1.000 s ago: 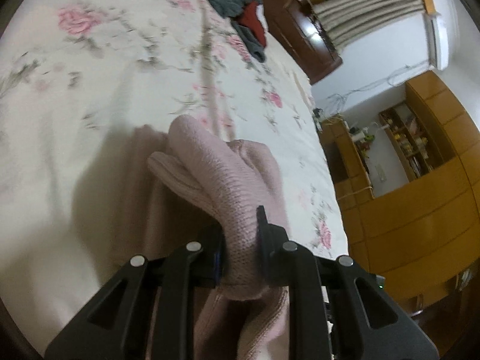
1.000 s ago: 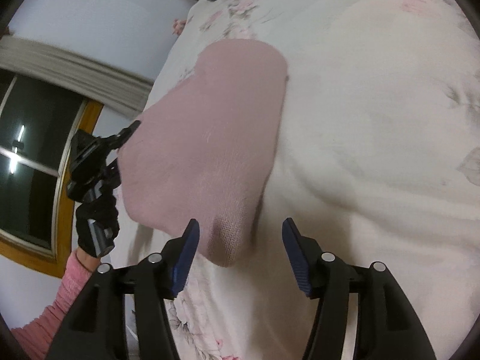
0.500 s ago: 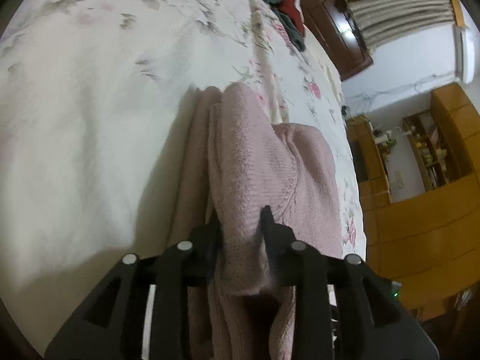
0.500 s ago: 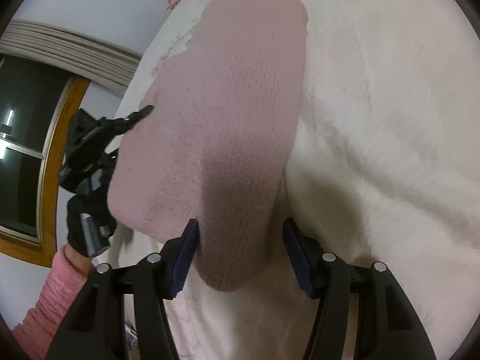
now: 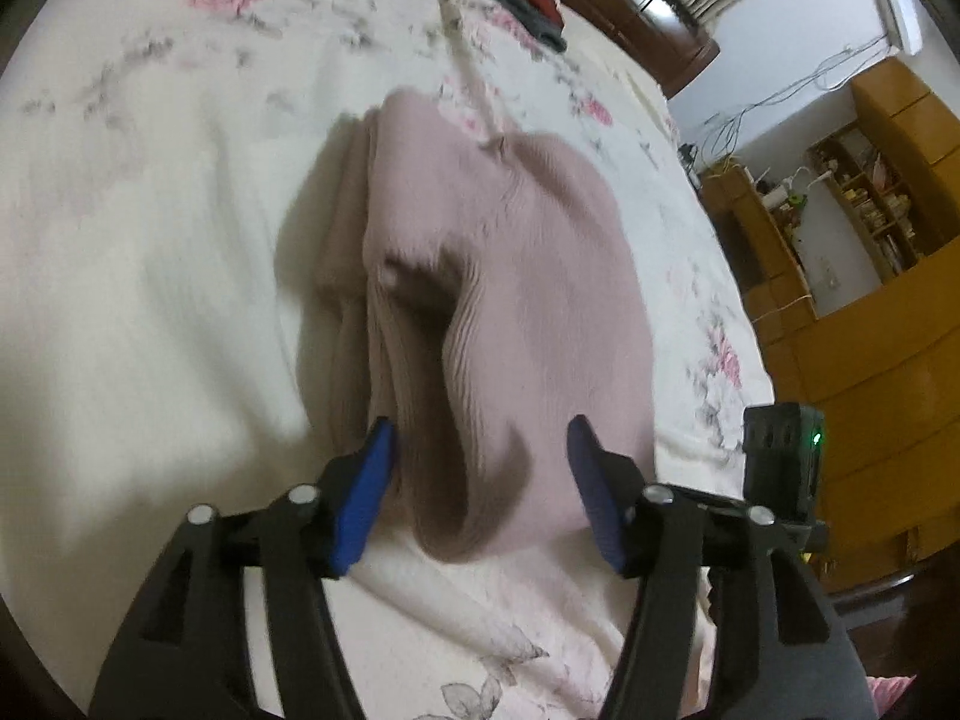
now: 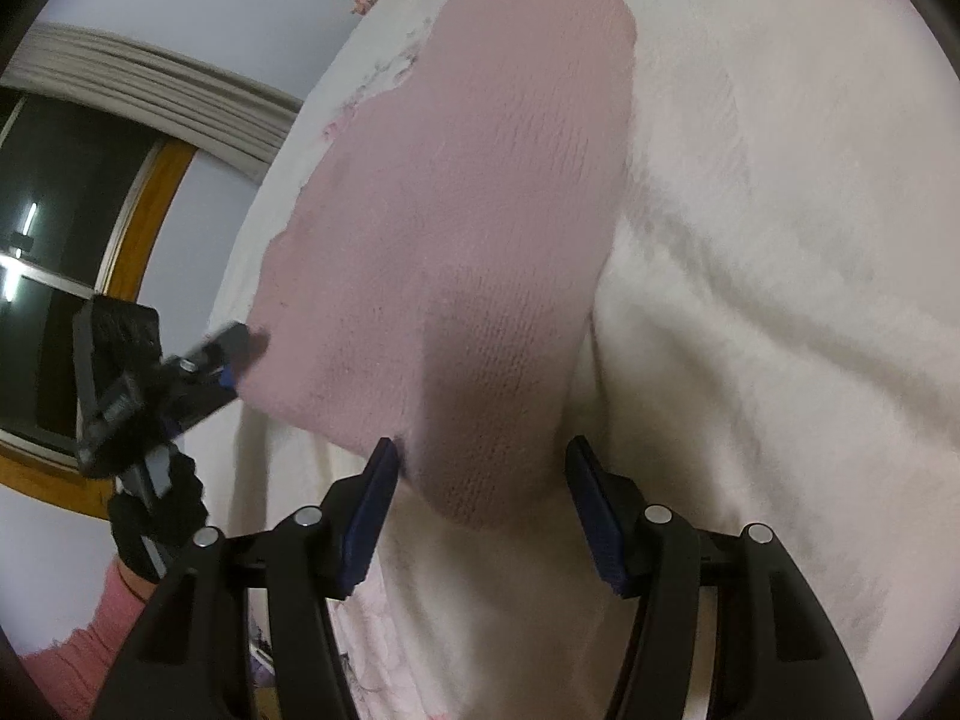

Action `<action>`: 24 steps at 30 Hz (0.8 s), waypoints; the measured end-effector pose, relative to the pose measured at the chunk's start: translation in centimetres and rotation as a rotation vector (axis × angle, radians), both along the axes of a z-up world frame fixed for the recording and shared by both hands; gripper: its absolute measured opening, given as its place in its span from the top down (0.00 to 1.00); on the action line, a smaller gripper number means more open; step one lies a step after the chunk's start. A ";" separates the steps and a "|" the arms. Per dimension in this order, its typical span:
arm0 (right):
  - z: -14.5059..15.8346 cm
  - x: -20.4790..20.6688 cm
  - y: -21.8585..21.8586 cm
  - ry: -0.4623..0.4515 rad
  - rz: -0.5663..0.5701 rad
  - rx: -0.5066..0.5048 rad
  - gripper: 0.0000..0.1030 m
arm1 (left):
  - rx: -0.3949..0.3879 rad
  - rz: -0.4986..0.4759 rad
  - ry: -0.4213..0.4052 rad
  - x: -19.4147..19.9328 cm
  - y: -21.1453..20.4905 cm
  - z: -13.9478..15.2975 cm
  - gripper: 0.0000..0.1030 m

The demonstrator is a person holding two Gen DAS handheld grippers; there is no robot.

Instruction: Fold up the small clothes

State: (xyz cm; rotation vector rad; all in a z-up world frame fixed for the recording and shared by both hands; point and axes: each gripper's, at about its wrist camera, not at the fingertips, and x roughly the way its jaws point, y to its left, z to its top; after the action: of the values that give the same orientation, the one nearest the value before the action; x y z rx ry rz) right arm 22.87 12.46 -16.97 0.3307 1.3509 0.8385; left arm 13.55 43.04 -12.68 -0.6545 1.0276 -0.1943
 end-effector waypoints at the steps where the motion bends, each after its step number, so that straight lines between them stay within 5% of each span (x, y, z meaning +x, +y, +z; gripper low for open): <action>1: -0.1 0.1 0.0 0.013 -0.001 0.008 0.53 | 0.000 -0.004 0.009 0.1 -0.2 -0.3 0.86; 4: 0.2 0.5 0.1 0.005 0.006 0.010 0.72 | -0.005 -0.006 0.011 0.2 -0.2 -0.3 0.88; 7: 1.4 0.3 -0.6 -0.012 0.002 0.062 0.77 | 0.015 -0.021 0.000 0.1 -0.2 0.1 0.89; 19: -0.6 -0.4 -0.3 -0.021 0.008 -0.013 0.78 | 0.028 -0.024 0.042 -0.1 0.3 -2.8 0.89; 24: 0.2 -0.1 0.6 -0.017 0.020 -0.015 0.70 | 0.025 -0.023 0.040 -0.3 0.3 -1.8 0.80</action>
State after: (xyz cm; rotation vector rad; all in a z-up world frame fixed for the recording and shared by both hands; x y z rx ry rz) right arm 22.79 13.03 -16.73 0.2978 1.3457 0.8455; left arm 13.22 43.38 -14.50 -0.6257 1.0752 -0.1887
